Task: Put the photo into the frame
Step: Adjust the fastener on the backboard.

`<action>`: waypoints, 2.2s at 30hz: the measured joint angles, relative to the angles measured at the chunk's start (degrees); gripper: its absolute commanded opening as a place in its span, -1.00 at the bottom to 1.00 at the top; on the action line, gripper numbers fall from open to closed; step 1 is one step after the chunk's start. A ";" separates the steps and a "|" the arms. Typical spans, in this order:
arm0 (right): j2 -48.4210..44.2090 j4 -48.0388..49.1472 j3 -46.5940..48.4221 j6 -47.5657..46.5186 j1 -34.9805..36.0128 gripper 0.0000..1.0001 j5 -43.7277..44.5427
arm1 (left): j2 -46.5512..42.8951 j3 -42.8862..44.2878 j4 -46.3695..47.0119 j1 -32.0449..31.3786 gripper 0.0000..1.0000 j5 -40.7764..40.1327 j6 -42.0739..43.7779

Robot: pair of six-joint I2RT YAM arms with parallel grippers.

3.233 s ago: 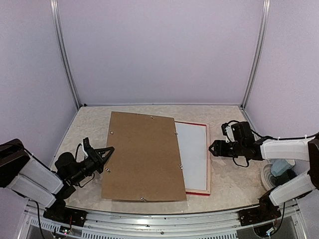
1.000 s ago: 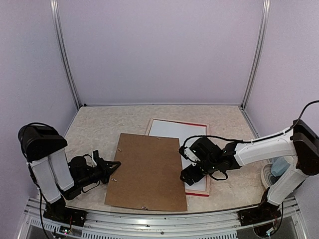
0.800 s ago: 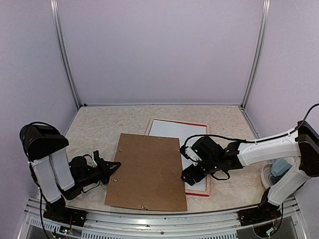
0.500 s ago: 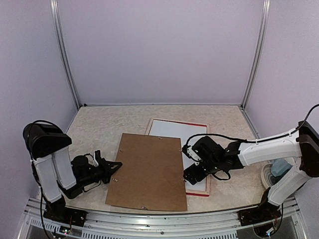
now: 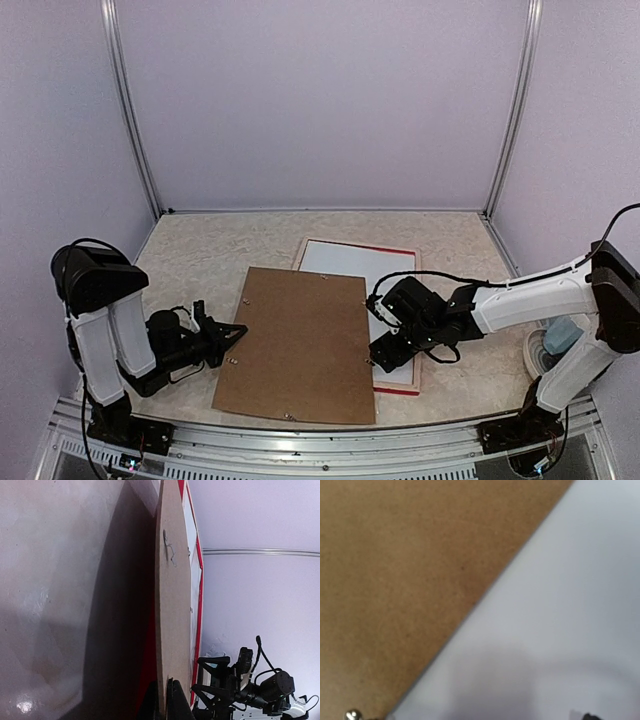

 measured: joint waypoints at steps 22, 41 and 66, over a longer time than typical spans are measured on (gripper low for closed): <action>0.00 -0.04 0.00 -0.39 0.00 0.75 -3.91 | 2.16 0.26 0.15 0.90 -1.00 1.36 2.43; 0.61 -4.44 5.73 -2.40 0.22 0.90 -0.13 | 2.95 0.55 0.20 2.01 -1.00 3.21 3.13; 25.18 -8.85 34.12 -10.10 -14.67 0.98 12.92 | 3.28 1.25 0.20 2.49 -1.00 4.37 3.28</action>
